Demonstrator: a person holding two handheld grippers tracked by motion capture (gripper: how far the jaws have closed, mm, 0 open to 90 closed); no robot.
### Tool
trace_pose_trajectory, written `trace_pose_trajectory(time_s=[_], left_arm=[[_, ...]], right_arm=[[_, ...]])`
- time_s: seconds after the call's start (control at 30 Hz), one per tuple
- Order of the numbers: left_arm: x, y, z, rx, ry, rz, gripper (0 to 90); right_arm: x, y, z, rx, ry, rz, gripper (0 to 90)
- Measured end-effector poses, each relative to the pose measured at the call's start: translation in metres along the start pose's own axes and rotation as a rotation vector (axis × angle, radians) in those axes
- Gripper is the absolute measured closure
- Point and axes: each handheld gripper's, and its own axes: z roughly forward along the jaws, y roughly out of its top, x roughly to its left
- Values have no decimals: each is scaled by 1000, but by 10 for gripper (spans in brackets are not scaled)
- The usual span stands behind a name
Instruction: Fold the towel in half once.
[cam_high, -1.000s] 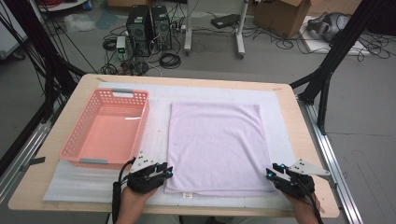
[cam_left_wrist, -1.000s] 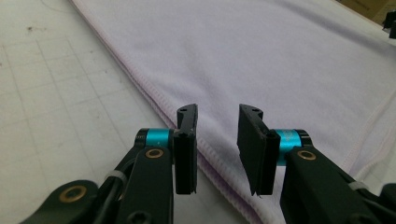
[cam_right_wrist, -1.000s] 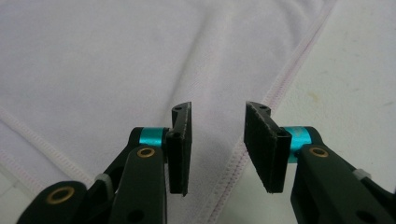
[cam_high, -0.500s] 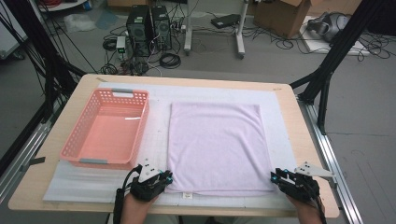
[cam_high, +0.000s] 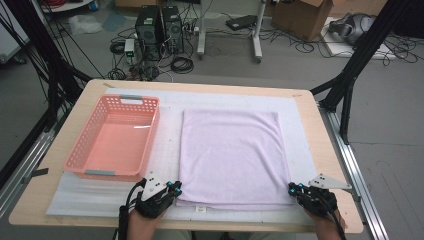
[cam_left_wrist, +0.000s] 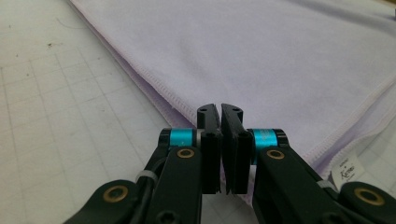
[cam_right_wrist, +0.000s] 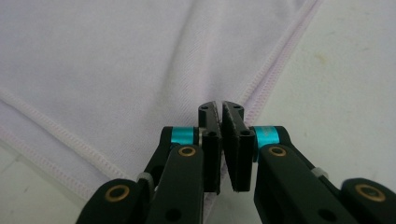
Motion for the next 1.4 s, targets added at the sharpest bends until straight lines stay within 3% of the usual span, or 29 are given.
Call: trace_pose_trajectory(time_s=[0.33, 0.4, 0.5, 0.57, 0.63, 0.77, 0.9, 1.1, 1.17, 1.23, 1.27, 1.33, 1.4], left_arm=[[-4, -1, -22, -46, -32, -37, 867], [-5, -4, -25, -33, -41, -35, 867], [-5, -10, -23, 13, -51, -38, 863], [-6, -11, -20, 16, -25, -41, 804], [-4, -9, -20, 2, 6, -49, 638], [5, -4, -15, -22, 22, -66, 595], [12, 2, -5, -25, 28, -75, 606], [16, 7, 7, -37, 10, -73, 577], [20, 12, 11, -44, 26, -68, 540], [25, 18, 15, -63, 27, -91, 505], [28, 21, 17, -69, 27, -99, 498], [33, 25, 22, -76, 22, -106, 484], [36, 28, 26, -77, 18, -105, 472]], right_arm=[[-2, 1, -29, -44, 10, 37, 864], [-1, 1, -34, -46, 15, 41, 863], [2, -4, -31, 1, 4, 32, 850], [2, -7, -25, 33, 3, 38, 741], [-1, -8, -26, 13, -26, 59, 664], [-8, -6, -30, -48, -77, 78, 635], [-14, -4, -15, -49, -86, 87, 652], [-16, 11, 13, -28, -92, 46, 661], [-16, 16, 23, -13, -112, 18, 645], [-16, 19, 32, 6, -144, -4, 624], [-17, 21, 33, 8, -164, 0, 615], [-18, 26, 31, 59, -193, 59, 645], [-15, 30, 29, 100, -224, 54, 660]])
